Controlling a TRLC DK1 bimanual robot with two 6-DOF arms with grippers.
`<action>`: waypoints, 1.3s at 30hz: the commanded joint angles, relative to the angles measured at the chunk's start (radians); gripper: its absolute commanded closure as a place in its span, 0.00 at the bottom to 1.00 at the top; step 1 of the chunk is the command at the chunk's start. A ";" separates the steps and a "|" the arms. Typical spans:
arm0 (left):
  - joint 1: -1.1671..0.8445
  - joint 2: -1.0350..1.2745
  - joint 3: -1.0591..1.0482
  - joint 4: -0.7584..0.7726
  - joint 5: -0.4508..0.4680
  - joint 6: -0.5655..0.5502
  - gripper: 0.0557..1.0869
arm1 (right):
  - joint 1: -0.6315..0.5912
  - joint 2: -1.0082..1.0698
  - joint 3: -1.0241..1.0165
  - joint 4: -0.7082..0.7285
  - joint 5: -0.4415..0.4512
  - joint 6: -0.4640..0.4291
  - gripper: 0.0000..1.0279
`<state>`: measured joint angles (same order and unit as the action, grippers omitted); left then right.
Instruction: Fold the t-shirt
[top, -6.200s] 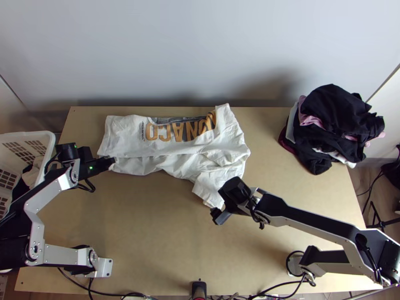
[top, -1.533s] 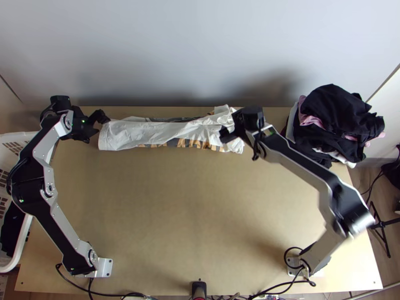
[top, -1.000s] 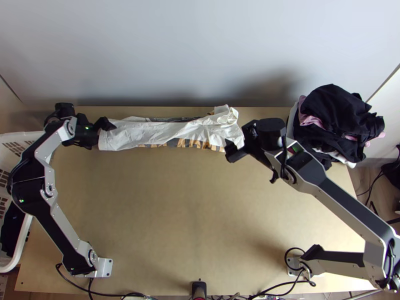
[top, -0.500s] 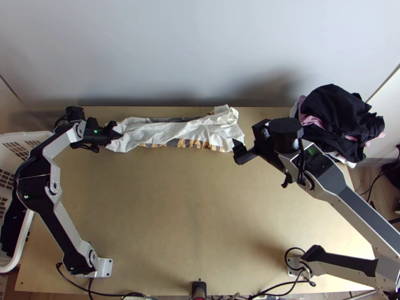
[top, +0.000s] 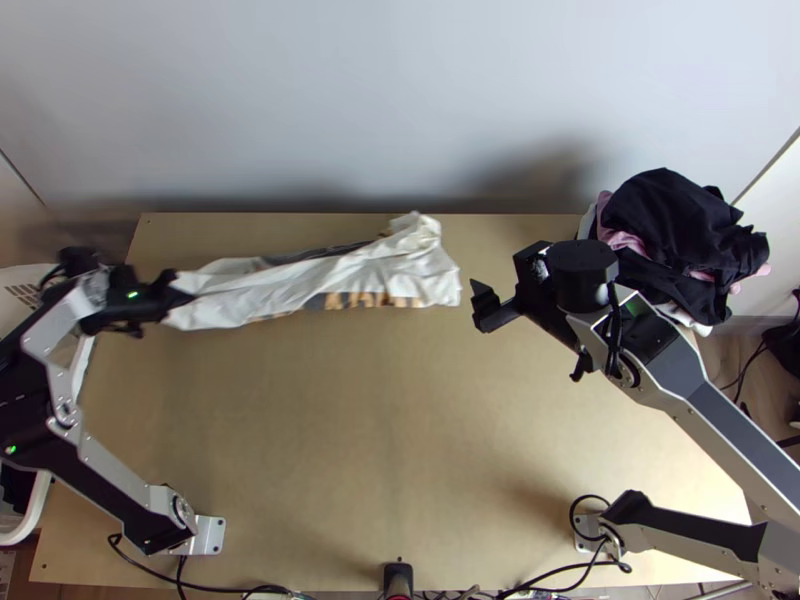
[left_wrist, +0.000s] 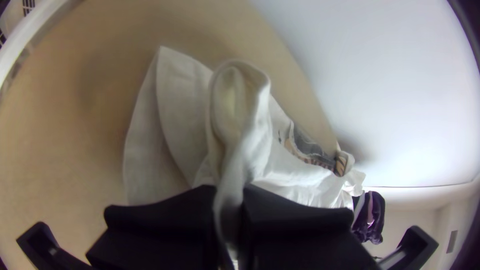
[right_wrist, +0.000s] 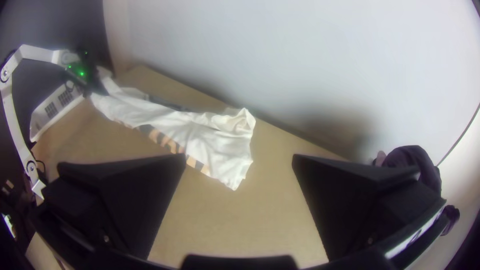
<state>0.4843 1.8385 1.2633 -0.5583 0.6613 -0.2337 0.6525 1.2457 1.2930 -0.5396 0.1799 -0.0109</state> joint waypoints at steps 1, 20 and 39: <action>0.186 -0.119 -0.053 -0.164 0.009 0.174 0.96 | 0.016 -0.003 0.000 0.010 0.000 0.008 0.04; -0.316 -0.372 0.145 -0.284 -0.066 -0.001 0.96 | 0.007 -0.046 -0.055 0.017 0.001 0.015 0.04; -0.751 0.004 0.456 -0.206 -0.267 -0.141 0.96 | -0.021 -0.089 -0.109 0.017 0.000 0.025 0.04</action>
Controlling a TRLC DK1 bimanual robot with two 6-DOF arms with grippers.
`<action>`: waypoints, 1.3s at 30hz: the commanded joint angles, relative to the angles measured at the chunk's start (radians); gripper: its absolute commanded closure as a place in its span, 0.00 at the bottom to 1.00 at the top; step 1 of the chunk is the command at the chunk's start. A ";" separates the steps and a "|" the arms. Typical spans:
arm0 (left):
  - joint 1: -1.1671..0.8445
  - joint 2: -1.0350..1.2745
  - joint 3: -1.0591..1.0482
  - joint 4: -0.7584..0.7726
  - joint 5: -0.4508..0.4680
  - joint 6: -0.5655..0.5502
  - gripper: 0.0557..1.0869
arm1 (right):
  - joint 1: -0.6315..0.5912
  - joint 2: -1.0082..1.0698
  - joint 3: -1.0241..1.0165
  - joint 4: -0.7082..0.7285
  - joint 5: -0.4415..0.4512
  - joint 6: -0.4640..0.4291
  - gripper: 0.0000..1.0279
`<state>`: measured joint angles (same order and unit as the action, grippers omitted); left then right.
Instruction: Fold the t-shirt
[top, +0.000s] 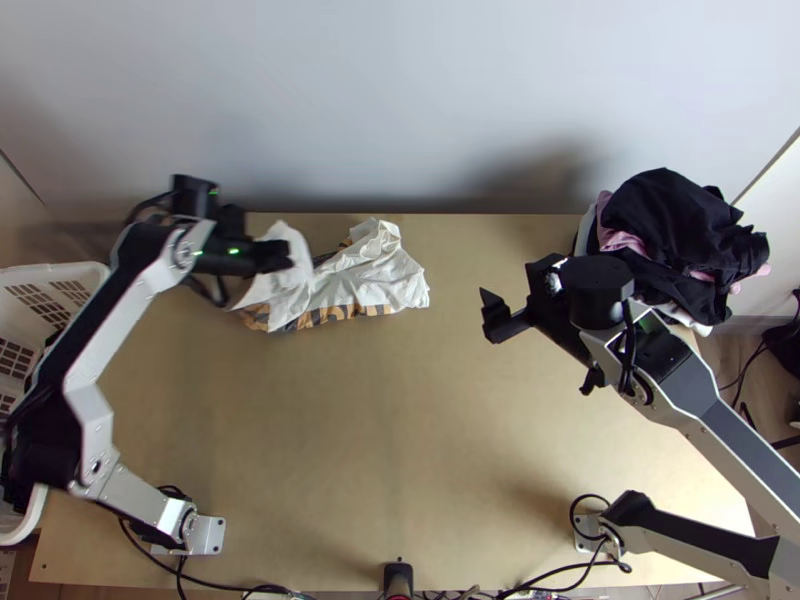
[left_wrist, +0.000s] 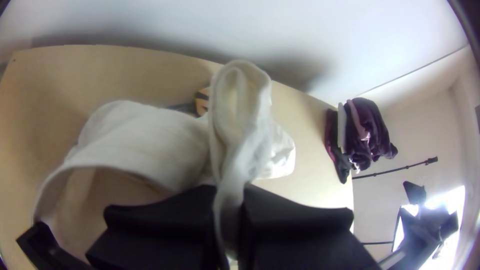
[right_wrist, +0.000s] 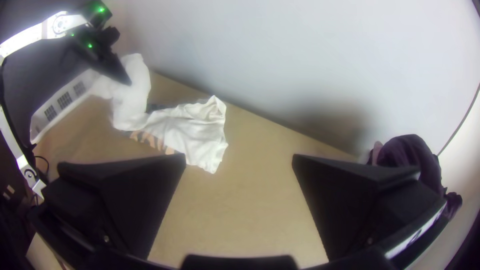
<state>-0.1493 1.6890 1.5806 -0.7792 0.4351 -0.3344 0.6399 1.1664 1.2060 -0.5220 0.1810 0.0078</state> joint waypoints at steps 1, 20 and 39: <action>-0.130 0.186 0.167 0.018 -0.044 -0.051 0.96 | -0.009 -0.013 -0.026 -0.001 -0.002 0.006 0.04; -0.306 0.718 0.697 0.031 -0.070 -0.224 0.96 | -0.046 -0.103 -0.157 -0.015 -0.005 0.037 0.04; -0.345 0.571 0.690 0.601 -0.078 -0.611 0.06 | -0.060 -0.143 -0.204 -0.015 -0.011 0.052 0.04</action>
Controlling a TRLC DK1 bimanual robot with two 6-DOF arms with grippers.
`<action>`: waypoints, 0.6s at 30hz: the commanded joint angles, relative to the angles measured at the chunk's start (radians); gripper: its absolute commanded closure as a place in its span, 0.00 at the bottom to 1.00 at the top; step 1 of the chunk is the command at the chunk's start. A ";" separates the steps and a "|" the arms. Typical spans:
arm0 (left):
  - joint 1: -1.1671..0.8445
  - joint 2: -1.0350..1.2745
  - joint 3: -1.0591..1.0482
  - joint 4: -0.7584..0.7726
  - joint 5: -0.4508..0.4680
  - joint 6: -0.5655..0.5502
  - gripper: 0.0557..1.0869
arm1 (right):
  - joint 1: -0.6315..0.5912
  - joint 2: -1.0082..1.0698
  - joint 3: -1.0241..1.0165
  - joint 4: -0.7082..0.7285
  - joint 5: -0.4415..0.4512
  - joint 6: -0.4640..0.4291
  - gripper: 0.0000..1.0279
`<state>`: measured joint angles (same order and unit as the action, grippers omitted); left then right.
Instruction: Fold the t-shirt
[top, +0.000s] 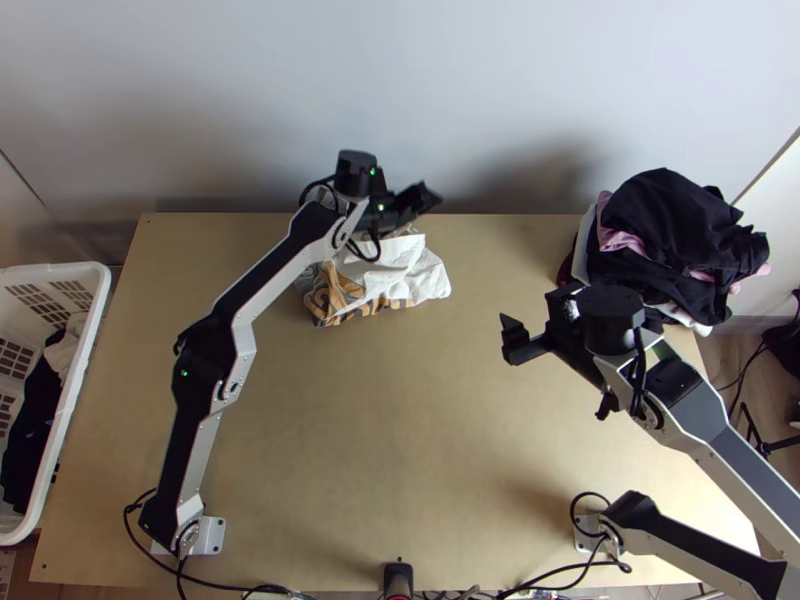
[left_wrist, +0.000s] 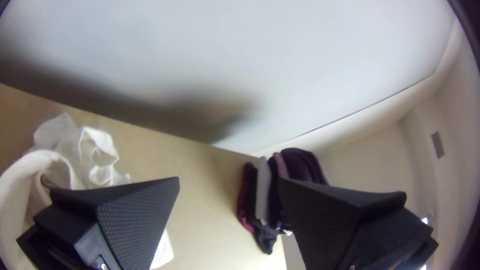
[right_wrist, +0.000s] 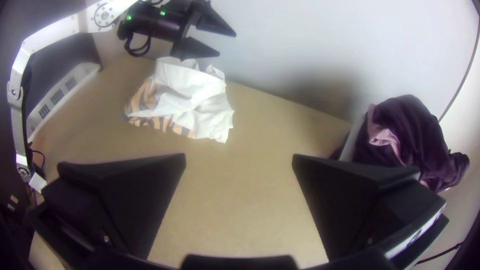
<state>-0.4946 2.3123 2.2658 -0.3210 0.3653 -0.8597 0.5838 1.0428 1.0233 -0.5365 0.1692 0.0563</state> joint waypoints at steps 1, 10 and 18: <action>0.005 -0.065 -0.006 0.142 -0.008 -0.073 0.07 | -0.004 -0.023 -0.029 0.000 0.001 0.004 0.04; 0.119 -0.335 -0.384 0.143 -0.028 0.082 0.06 | -0.004 -0.038 -0.048 0.000 0.000 0.004 0.04; 0.249 -0.550 -0.692 0.102 -0.028 0.275 0.07 | 0.013 -0.033 -0.051 0.013 -0.004 0.002 0.04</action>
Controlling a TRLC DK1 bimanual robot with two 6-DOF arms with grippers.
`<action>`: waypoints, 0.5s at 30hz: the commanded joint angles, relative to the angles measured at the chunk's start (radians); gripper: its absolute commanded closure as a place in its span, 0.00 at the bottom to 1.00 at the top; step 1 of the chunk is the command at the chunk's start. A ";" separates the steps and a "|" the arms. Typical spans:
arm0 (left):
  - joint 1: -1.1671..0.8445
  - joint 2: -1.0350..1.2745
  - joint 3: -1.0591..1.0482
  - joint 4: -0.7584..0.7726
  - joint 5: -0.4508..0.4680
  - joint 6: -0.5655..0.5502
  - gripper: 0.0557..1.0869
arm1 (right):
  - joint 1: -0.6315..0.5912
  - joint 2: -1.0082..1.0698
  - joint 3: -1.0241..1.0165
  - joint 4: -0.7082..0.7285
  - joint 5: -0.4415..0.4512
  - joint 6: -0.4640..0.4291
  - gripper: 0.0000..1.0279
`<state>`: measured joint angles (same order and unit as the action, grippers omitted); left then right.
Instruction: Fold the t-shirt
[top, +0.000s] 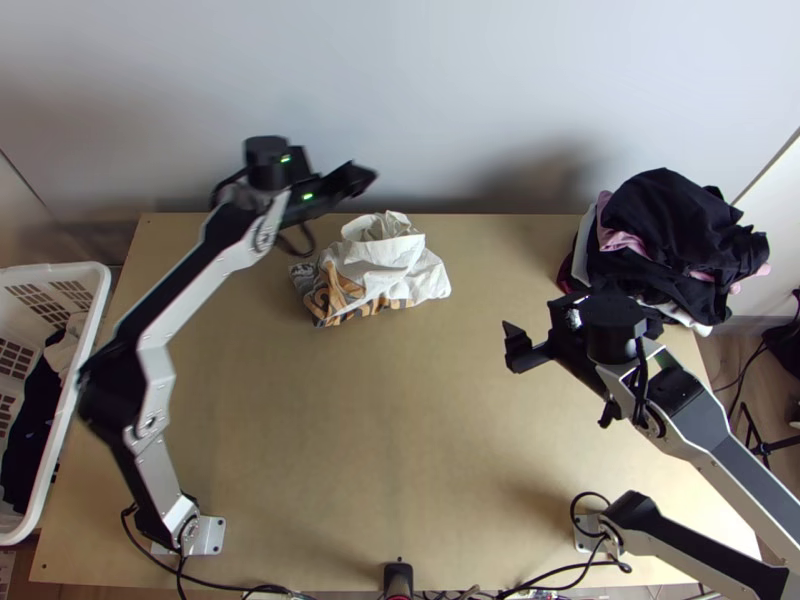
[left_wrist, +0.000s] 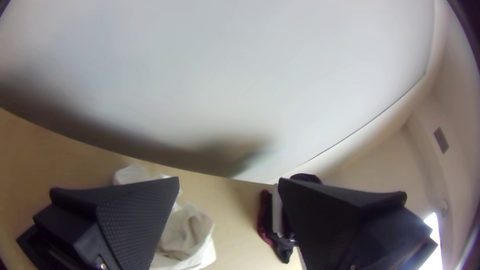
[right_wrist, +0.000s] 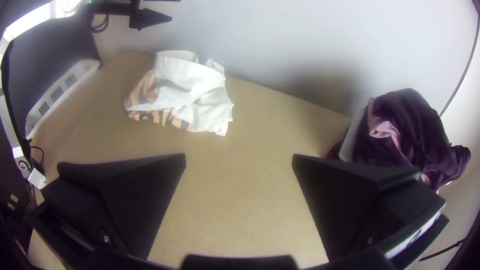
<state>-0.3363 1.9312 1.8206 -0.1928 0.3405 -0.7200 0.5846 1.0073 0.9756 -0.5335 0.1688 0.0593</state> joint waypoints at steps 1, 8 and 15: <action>0.100 -0.193 -0.287 -0.030 -0.003 0.154 0.07 | 0.014 0.007 -0.003 0.012 -0.003 -0.001 0.04; 0.161 -0.287 -0.466 -0.060 -0.005 0.197 0.89 | 0.034 0.036 0.000 0.038 -0.003 -0.003 0.05; 0.129 -0.336 -0.596 -0.085 -0.005 0.237 0.96 | 0.037 0.036 0.000 0.040 -0.002 -0.004 0.05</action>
<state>-0.1963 1.6558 1.3670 -0.2726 0.3355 -0.5179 0.6151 1.0370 0.9749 -0.4988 0.1654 0.0559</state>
